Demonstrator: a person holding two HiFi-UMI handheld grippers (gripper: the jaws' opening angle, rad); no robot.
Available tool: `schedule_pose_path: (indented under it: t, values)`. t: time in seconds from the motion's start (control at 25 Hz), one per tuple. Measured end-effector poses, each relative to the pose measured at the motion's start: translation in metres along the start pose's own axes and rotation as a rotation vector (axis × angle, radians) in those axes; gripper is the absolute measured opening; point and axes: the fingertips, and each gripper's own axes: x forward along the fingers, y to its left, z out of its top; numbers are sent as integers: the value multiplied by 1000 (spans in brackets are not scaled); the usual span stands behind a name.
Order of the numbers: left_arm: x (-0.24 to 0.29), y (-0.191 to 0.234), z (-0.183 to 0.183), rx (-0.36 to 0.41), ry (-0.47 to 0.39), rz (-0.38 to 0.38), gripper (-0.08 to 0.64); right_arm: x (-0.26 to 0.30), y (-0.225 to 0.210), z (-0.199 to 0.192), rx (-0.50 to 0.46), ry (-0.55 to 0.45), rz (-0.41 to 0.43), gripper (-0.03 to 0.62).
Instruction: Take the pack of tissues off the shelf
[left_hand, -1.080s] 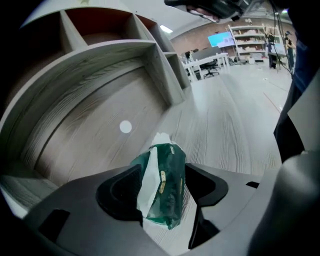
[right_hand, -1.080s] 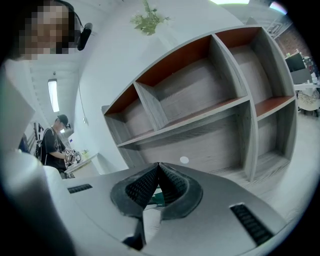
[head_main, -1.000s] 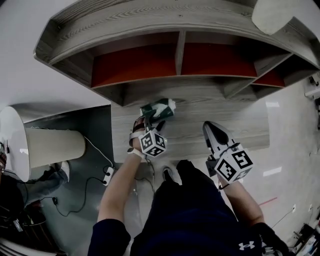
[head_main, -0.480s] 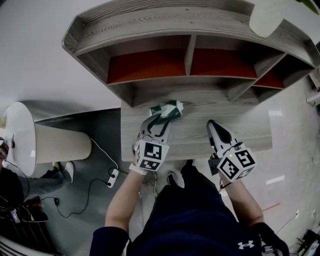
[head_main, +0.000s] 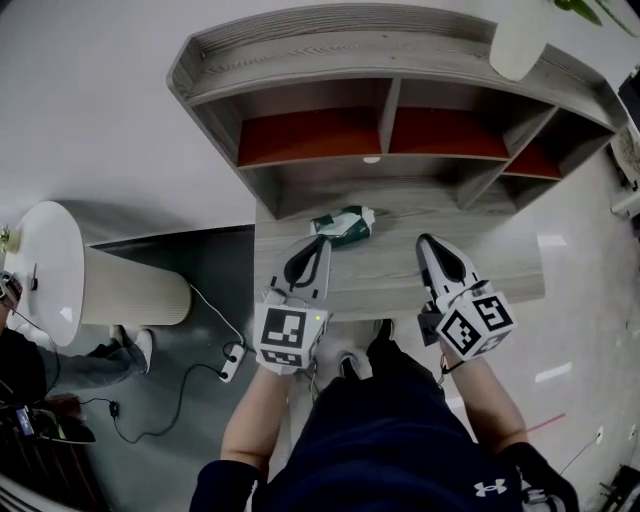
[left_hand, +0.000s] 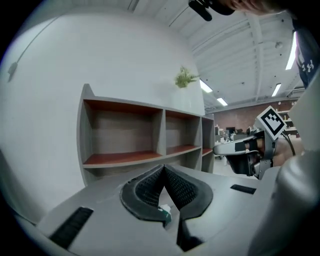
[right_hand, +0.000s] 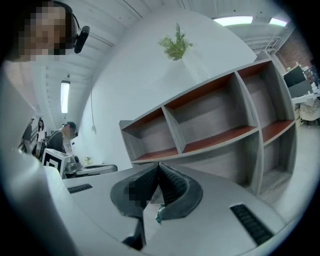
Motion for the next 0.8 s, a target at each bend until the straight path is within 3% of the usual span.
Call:
schedule_pose_path:
  t: [0.8]
  values:
    - [-63,13,84,-45,-223,45,17,-25,55,66,-141,-172,10,12]
